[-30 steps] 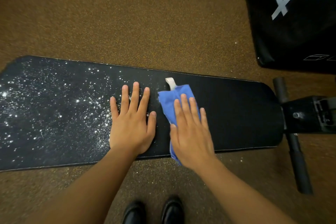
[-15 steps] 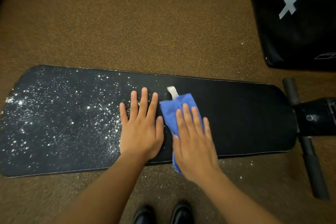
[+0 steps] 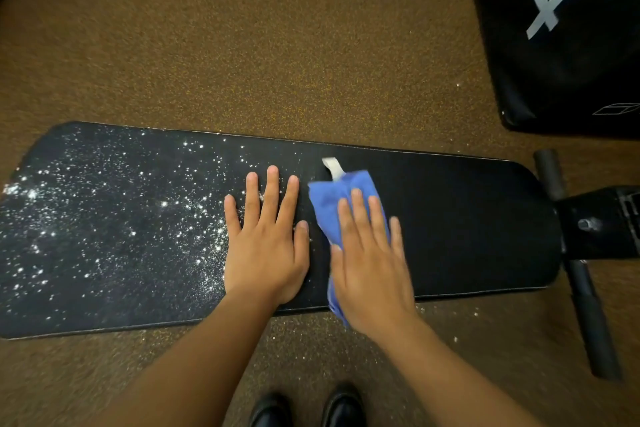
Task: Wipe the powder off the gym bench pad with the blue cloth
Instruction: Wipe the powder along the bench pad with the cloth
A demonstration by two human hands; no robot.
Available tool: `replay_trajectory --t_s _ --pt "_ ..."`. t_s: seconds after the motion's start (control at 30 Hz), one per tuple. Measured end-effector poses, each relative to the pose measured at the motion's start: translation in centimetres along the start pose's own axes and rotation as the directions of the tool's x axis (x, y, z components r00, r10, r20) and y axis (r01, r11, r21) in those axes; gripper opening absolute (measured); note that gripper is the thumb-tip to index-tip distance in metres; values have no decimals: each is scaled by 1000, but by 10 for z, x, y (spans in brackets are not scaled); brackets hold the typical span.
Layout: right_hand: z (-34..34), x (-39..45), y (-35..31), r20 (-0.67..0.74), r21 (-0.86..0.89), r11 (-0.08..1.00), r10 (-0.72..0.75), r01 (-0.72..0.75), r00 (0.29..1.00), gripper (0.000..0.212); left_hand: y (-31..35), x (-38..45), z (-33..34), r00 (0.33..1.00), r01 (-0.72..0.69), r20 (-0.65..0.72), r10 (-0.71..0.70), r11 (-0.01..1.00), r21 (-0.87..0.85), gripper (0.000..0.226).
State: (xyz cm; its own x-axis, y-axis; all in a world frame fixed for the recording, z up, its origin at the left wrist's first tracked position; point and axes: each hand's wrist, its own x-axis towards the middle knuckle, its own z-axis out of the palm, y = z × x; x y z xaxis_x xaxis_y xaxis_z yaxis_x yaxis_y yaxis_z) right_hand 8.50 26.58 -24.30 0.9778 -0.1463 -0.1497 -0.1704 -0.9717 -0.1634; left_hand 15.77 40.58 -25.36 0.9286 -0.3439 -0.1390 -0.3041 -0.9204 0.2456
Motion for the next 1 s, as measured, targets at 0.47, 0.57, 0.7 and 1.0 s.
replay_trajectory --t_s 0.47,0.57,0.7,1.0 --pt "4 -10 1 -17 10 1000 13 -13 1000 61 1 0 -1 1000 4 6 -4 1000 -3 66" --pt "1 -10 35 -6 -1 983 182 -182 983 63 2 -1 -2 1000 6 11 -6 1000 5 65" --pt "-6 58 16 -63 84 919 390 -385 919 64 2 -1 0 1000 9 -2 -9 1000 9 65" --pt "5 -27 10 -4 -37 999 -2 2 1000 60 0 -1 0 1000 5 -6 -4 1000 20 65"
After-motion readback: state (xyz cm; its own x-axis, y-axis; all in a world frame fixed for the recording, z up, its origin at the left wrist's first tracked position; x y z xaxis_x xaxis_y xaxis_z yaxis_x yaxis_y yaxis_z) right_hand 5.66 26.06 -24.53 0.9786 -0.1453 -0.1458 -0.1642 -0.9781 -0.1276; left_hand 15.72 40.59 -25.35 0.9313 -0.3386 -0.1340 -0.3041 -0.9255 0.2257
